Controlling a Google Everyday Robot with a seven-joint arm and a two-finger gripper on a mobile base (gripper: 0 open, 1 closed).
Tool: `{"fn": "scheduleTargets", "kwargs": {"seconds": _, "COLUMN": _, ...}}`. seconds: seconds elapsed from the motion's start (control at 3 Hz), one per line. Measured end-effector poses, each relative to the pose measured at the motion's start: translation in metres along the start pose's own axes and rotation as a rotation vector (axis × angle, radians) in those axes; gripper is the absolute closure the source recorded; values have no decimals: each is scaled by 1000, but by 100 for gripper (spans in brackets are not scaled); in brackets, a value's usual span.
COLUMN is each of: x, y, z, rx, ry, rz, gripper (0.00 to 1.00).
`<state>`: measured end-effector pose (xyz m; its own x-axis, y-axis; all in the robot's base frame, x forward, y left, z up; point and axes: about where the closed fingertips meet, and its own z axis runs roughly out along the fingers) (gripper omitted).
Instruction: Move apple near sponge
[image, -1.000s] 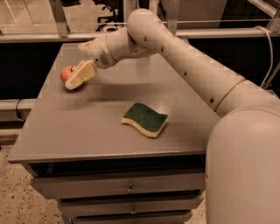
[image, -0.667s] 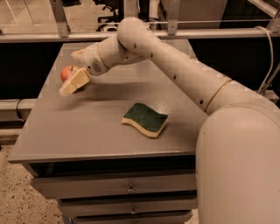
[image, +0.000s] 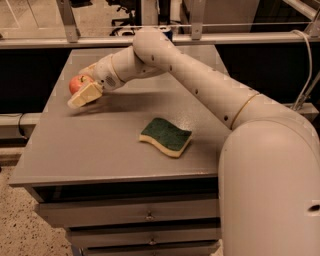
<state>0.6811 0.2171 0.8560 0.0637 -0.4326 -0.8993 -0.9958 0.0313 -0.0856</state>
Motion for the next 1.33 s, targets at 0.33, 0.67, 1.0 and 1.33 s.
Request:
{"fn": "scheduleTargets", "kwargs": {"seconds": 0.33, "x": 2, "y": -5, "z": -3, "rx": 13, "ry": -6, "rz": 4, "gripper": 47}}
{"fn": "scheduleTargets", "kwargs": {"seconds": 0.67, "x": -2, "y": -10, "z": -10, "rx": 25, "ry": -28, "rz": 5, "gripper": 70}}
{"fn": "scheduleTargets", "kwargs": {"seconds": 1.0, "x": -17, "y": -18, "z": -40, "rx": 47, "ry": -65, "rz": -33, "gripper": 93}}
{"fn": "scheduleTargets", "kwargs": {"seconds": 1.33, "x": -32, "y": -12, "z": -88, "rx": 56, "ry": -105, "rz": -80, "gripper": 100}}
